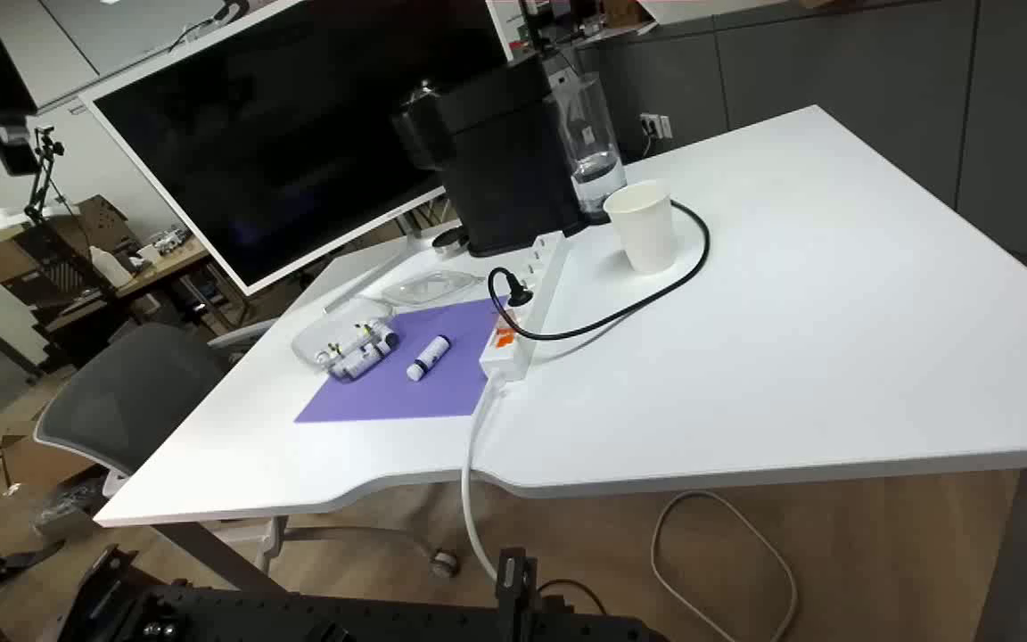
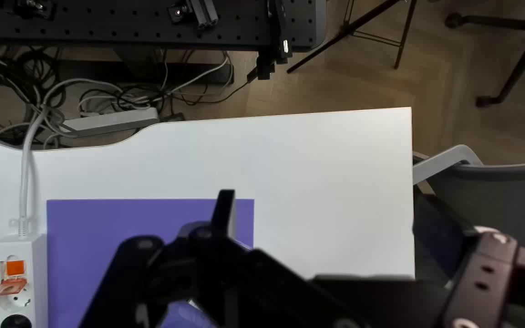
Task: Close the lid on the clear container
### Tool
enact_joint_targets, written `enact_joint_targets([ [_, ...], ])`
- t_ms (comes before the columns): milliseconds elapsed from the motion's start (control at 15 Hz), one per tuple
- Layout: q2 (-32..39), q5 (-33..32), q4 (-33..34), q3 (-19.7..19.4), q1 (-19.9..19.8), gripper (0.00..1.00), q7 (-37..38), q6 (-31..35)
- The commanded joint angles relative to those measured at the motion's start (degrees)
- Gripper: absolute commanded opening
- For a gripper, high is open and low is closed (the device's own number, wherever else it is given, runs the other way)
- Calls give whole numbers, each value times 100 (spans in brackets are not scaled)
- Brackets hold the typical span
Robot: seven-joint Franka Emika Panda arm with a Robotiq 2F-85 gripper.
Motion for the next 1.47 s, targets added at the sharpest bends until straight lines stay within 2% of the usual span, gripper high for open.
enact_joint_targets([
  [0, 3, 28, 12, 76, -94, 100, -31, -13],
  [667, -51, 28, -24, 99, -129, 100, 89, 102],
  [867, -144, -47, -165, 57, -407, 100, 307, 881],
  [1000, 38, -44, -123, -156, -662, 100, 300, 1242],
  [1200, 498, -15, 23, -516, -1087, 100, 288, 1725],
  [1400, 1128, 363, 202, -898, -1255, 100, 104, 2388],
])
